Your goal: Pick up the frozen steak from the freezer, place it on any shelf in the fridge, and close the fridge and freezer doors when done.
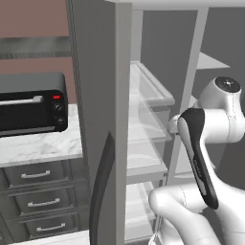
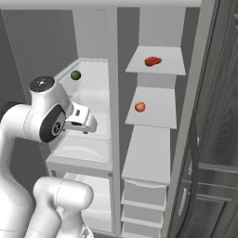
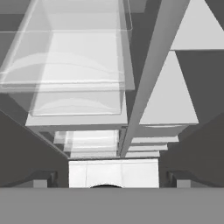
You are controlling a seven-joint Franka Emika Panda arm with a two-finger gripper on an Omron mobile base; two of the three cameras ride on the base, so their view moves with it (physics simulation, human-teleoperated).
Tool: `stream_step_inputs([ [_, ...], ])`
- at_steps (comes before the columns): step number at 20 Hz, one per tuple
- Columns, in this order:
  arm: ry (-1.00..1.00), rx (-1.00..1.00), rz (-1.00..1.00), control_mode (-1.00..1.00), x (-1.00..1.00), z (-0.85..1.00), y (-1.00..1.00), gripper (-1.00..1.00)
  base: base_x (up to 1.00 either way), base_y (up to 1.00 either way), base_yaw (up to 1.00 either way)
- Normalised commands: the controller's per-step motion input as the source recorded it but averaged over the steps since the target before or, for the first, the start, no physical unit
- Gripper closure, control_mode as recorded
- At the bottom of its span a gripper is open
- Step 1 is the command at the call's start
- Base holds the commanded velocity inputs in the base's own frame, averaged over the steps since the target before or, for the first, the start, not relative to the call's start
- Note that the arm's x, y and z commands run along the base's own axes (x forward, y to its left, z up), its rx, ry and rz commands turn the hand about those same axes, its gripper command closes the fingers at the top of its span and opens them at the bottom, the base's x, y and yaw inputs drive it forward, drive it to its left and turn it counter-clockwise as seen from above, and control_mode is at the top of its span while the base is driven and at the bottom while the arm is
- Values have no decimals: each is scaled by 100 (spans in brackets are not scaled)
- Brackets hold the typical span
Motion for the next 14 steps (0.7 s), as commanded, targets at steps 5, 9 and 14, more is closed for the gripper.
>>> stream_step_inputs([
  [5, 0, 0, 0, -100, 0, 0, -10, -100, 0, 0, 0],
  [9, 0, 0, 0, 100, 0, 0, -9, -100, 0, -32, 0],
  [14, 0, 0, 0, 100, 0, 0, 0, -100, 0, -46, 0],
])
